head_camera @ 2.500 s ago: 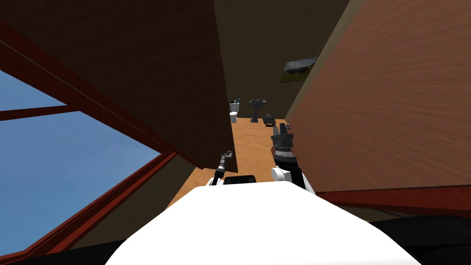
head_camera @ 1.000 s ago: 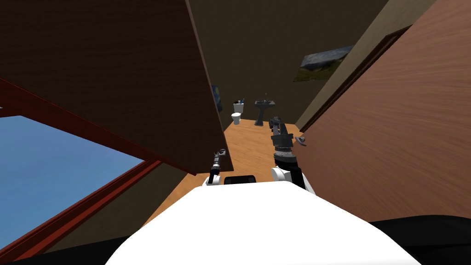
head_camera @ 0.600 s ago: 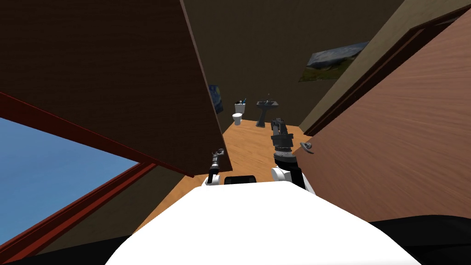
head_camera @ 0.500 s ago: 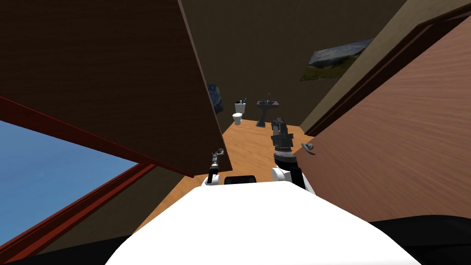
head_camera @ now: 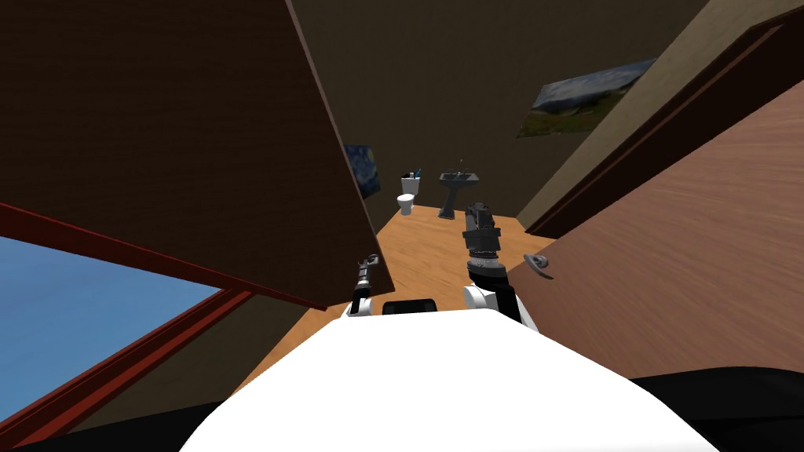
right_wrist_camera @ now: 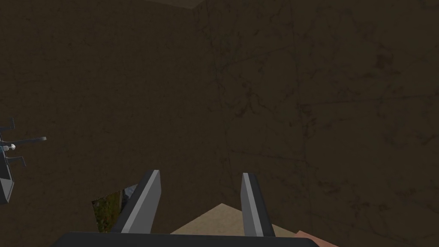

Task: Push the door open

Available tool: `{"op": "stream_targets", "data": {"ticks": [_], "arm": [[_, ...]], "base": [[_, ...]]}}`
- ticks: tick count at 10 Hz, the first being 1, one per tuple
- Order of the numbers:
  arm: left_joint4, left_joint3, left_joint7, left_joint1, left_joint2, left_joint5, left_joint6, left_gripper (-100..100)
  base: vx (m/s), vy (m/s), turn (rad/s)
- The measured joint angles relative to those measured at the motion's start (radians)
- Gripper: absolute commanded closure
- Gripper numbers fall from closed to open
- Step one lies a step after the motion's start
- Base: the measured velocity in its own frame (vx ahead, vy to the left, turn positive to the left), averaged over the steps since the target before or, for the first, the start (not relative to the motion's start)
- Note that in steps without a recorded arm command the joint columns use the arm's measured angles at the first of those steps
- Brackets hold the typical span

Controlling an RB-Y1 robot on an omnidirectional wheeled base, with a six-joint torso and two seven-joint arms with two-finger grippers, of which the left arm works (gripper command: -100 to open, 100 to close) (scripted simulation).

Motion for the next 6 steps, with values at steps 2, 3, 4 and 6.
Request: {"op": "stream_targets", "data": {"ticks": [2,3,4,6], "arm": [[0.01,0.02,-0.006,-0.014,0.008,0.01,0.0,100],[0.02,0.028,-0.005,-0.017,0.014,0.014,-0.008,100],[0.002,0.035,-0.007,-0.004,0.015,0.018,-0.004,100],[-0.001,0.058,-0.018,-0.006,0.014,0.029,0.007,100]], "base": [[0.196,-0.047,0.047],[0.208,-0.034,0.055],[0.198,-0.058,0.06],[0.216,-0.049,0.06]]}}
